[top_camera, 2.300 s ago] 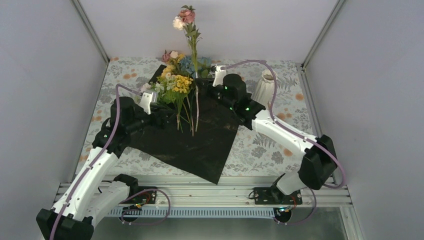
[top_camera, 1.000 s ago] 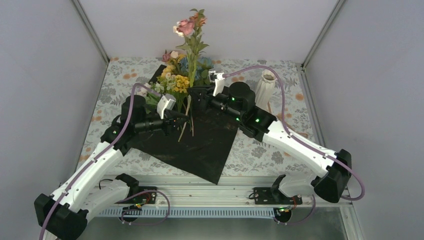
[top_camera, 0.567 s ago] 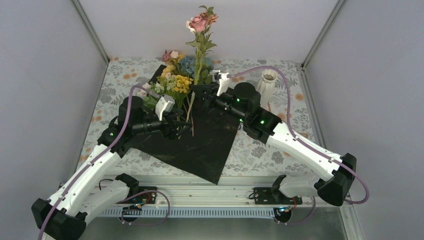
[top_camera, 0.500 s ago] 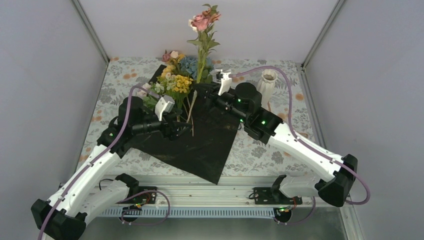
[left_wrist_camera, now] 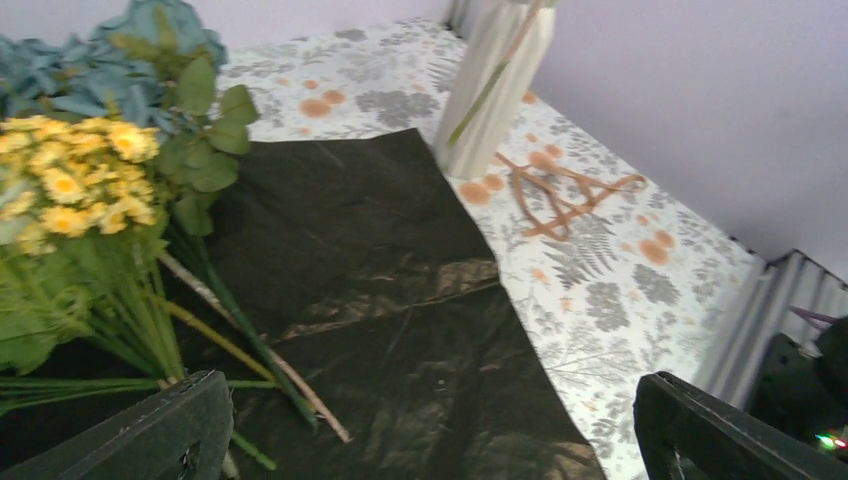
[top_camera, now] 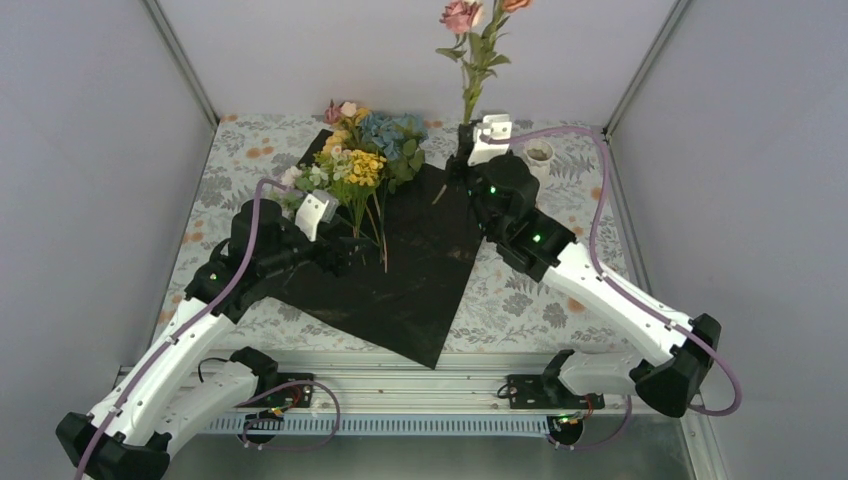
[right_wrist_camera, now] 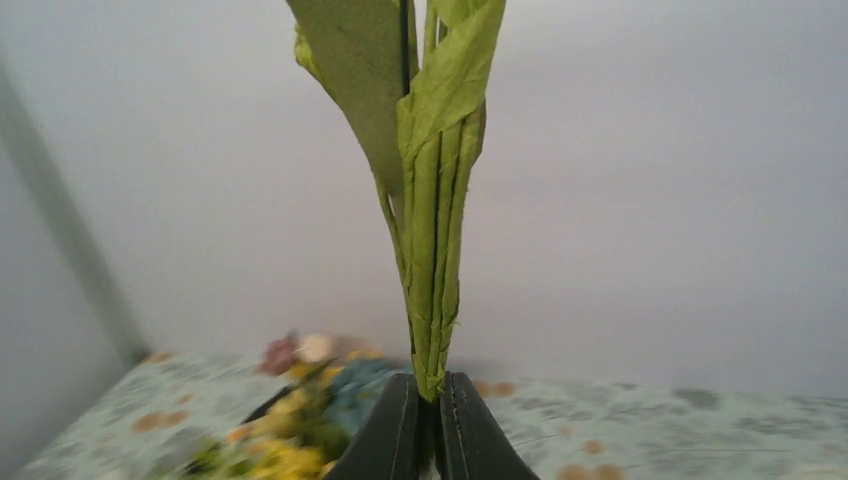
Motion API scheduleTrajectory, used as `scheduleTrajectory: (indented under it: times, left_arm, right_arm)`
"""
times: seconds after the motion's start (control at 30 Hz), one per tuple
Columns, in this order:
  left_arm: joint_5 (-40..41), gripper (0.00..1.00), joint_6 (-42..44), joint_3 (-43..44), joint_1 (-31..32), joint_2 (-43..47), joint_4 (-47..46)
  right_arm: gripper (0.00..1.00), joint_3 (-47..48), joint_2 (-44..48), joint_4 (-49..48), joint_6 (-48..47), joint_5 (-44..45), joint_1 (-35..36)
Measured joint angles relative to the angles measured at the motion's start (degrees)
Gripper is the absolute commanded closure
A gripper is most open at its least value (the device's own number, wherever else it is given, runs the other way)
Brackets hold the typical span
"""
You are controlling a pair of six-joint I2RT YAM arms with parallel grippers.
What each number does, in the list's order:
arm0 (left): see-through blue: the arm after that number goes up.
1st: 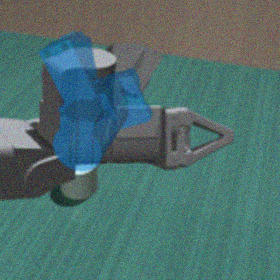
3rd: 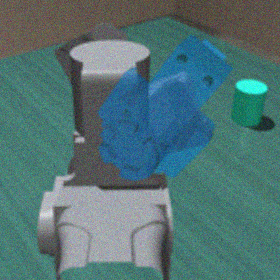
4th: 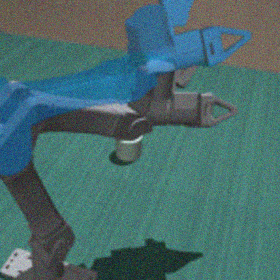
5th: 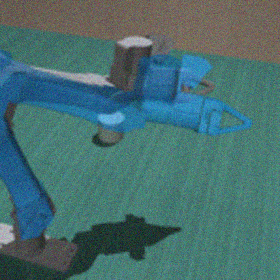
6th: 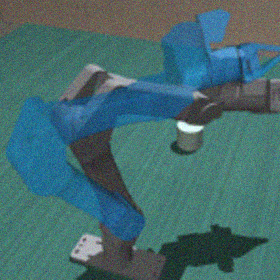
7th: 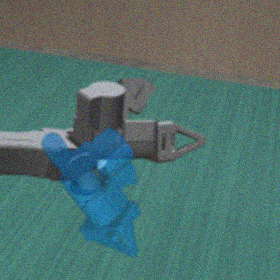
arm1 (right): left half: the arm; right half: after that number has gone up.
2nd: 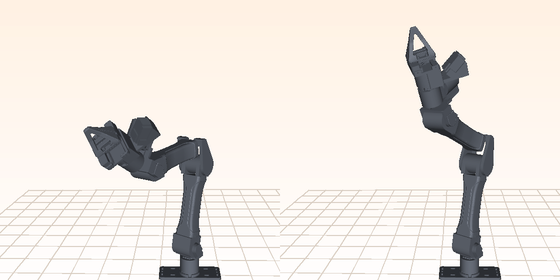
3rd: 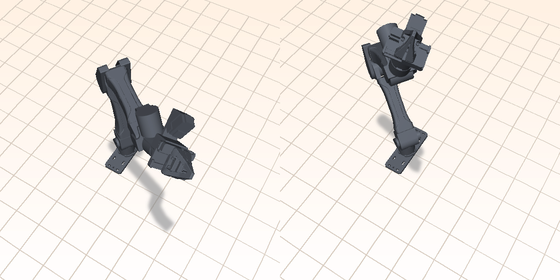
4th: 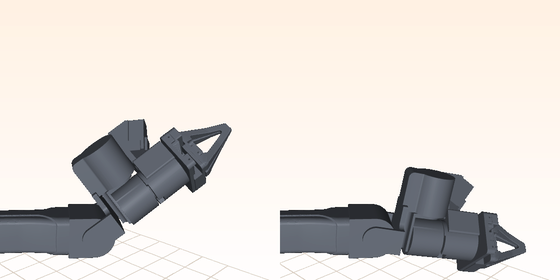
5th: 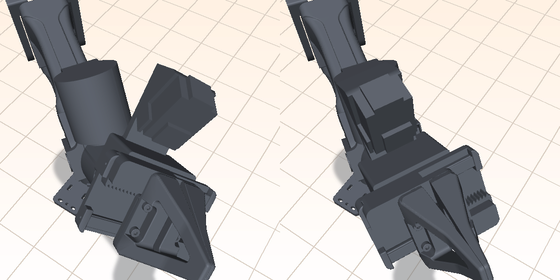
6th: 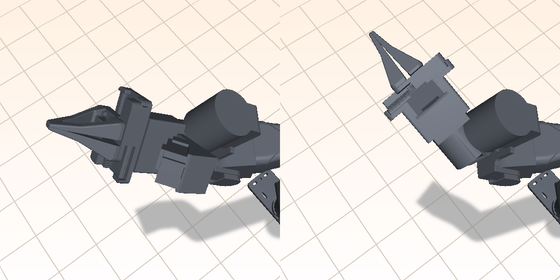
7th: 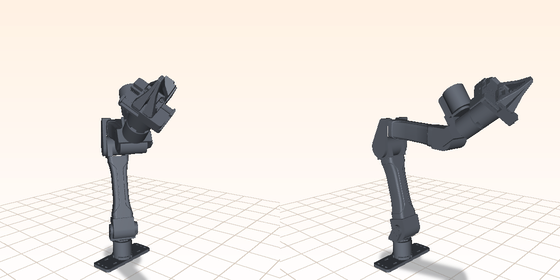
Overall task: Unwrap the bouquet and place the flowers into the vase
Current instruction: Insert the fake flower into the vase.
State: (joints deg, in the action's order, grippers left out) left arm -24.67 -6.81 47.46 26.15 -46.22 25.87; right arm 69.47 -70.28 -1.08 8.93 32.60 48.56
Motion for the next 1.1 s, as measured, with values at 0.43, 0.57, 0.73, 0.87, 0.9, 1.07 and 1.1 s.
scheduleTrajectory:
  times: [0.43,0.57,0.73,0.87,0.9,1.07,1.1]
  left_arm:
    - [9.6,0.00,0.0,0.0,0.0,0.1,2.2]
    - [10.0,0.00,0.0,0.0,0.0,0.8,2.2]
    - [10.1,0.00,0.0,0.0,0.0,1.9,2.2]
    - [10.1,0.00,0.0,0.0,0.0,2.0,2.2]
    - [10.1,0.00,0.0,0.0,0.0,2.0,2.2]
    - [10.1,0.00,0.0,0.0,0.0,2.0,2.2]
    - [10.1,0.00,0.0,0.0,0.0,2.0,2.2]
  right_arm:
    - [0.96,9.8,-4.3,-4.9,-13.4,6.9,-14.6]
    - [0.96,10.8,-4.4,-7.5,-15.7,6.7,-19.6]
    - [0.96,10.8,-5.0,-8.8,-16.3,4.5,-25.3]
    - [0.96,10.4,-5.9,-9.6,-16.2,1.6,-28.8]
    - [0.96,10.1,-6.1,-9.7,-16.0,0.9,-29.4]
    - [0.96,7.4,-6.4,-9.8,-14.9,-1.8,-31.5]
    - [0.96,6.8,-6.5,-9.8,-14.6,-2.3,-31.7]
